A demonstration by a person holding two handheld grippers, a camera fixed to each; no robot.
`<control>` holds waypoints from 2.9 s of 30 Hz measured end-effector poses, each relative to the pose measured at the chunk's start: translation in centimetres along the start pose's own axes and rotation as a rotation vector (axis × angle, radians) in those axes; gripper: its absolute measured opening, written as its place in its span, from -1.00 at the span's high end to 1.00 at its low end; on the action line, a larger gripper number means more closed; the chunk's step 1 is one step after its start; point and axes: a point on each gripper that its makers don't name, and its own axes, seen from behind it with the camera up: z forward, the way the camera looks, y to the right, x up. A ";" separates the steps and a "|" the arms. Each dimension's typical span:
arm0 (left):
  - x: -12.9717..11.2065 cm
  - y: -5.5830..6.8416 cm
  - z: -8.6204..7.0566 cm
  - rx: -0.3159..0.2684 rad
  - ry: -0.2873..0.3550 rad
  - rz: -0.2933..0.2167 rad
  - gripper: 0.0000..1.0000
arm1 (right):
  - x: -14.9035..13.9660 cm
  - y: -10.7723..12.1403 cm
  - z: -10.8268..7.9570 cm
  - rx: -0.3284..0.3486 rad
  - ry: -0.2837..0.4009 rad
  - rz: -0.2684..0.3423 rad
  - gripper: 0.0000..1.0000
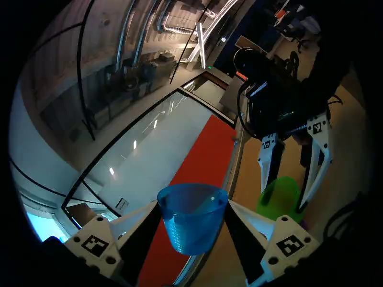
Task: Pour water
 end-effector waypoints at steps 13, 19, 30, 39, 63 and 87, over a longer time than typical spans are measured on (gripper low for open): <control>0.6 -0.2 0.4 0.007 0.008 0.058 -0.70 | 0.0 0.1 -0.2 -0.002 0.005 0.004 -0.82; 0.7 -0.2 0.5 0.009 0.009 0.073 -0.70 | 0.0 0.1 -0.2 -0.003 0.007 0.001 -0.82; 1.0 -0.4 0.6 0.017 0.014 0.107 -0.70 | 0.1 0.3 -0.5 -0.008 0.009 -0.001 -0.82; 1.3 -0.8 0.6 0.026 0.019 0.143 -0.70 | 0.2 0.2 -0.4 -0.006 0.010 -0.006 -0.82; 1.7 -0.8 0.9 0.023 0.020 0.239 -0.70 | 0.4 0.1 -0.3 -0.003 0.015 -0.016 -0.82; 2.5 -1.1 1.0 0.030 0.020 0.351 -0.70 | 0.4 0.3 -0.2 -0.007 0.015 -0.021 -0.82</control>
